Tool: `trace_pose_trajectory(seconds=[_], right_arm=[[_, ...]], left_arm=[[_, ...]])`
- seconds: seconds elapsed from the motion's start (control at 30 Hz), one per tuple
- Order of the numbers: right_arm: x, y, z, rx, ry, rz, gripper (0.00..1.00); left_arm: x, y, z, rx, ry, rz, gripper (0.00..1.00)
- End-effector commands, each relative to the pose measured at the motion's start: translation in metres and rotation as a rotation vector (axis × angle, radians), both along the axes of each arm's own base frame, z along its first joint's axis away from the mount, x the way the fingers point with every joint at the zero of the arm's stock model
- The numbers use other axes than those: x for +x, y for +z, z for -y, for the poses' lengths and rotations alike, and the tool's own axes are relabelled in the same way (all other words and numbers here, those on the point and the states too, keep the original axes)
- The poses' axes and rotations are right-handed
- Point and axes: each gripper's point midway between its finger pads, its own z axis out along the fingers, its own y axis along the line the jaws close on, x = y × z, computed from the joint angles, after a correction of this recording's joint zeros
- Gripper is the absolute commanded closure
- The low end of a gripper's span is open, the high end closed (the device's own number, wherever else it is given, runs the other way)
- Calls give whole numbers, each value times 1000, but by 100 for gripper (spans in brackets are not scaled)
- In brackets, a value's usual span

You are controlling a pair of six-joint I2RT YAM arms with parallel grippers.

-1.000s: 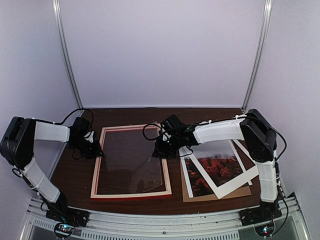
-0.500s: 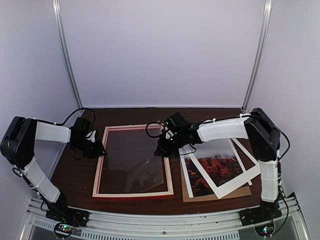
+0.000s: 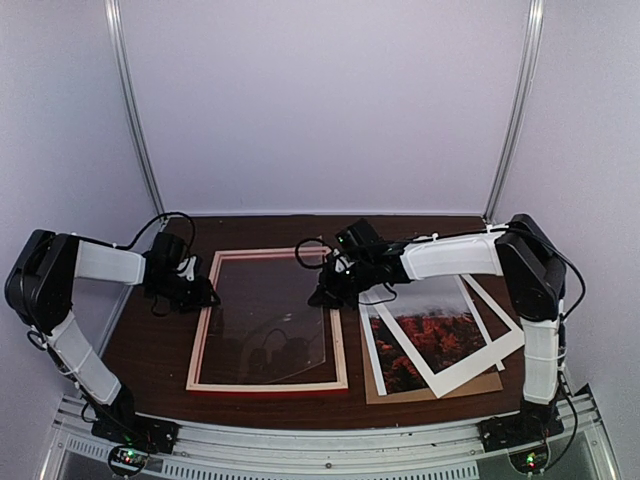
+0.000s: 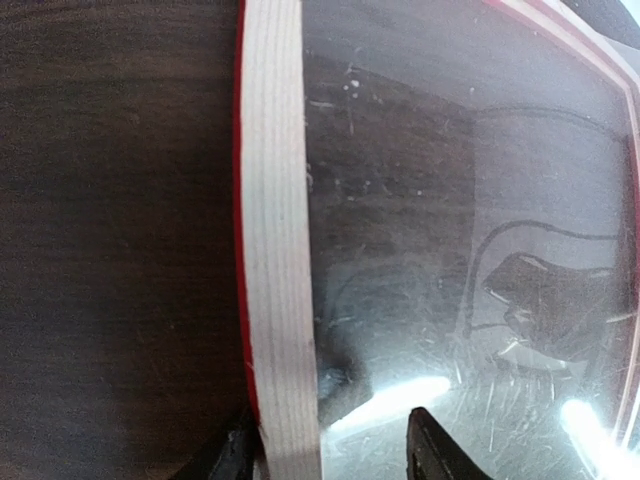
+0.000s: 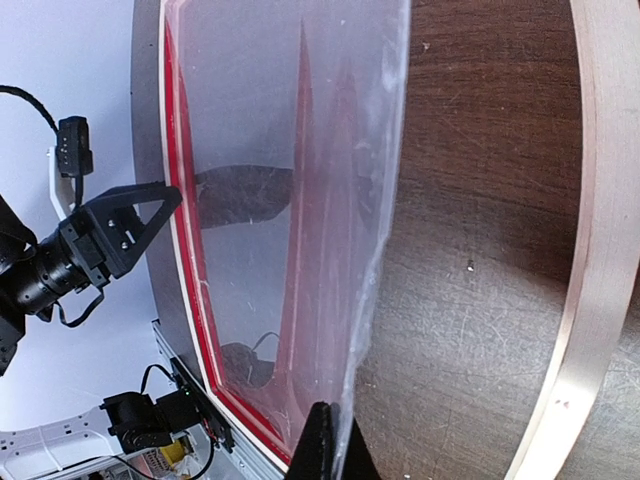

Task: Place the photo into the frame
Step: Place the glass panel at the frame body.

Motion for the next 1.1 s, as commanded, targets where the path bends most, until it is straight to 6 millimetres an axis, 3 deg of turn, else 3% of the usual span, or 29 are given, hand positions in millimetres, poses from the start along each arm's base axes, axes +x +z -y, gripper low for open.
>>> trace_pose_trajectory(seconds=[0.0, 0.23, 0.47, 0.63, 1.07], right_arm=[[-13, 36, -16, 119, 66, 8, 100], [-12, 47, -18, 145, 63, 11, 100], [-11, 53, -17, 159, 59, 16, 100], [-11, 53, -17, 158, 61, 17, 100], [-13, 29, -12, 100, 70, 5, 100]], left_arm=[[0, -2, 24, -58, -65, 2, 45], [2, 1, 23, -54, -56, 3, 32], [5, 10, 20, -44, -36, 24, 8], [8, 17, 16, -25, -21, 41, 6], [9, 19, 16, -24, -20, 40, 6]])
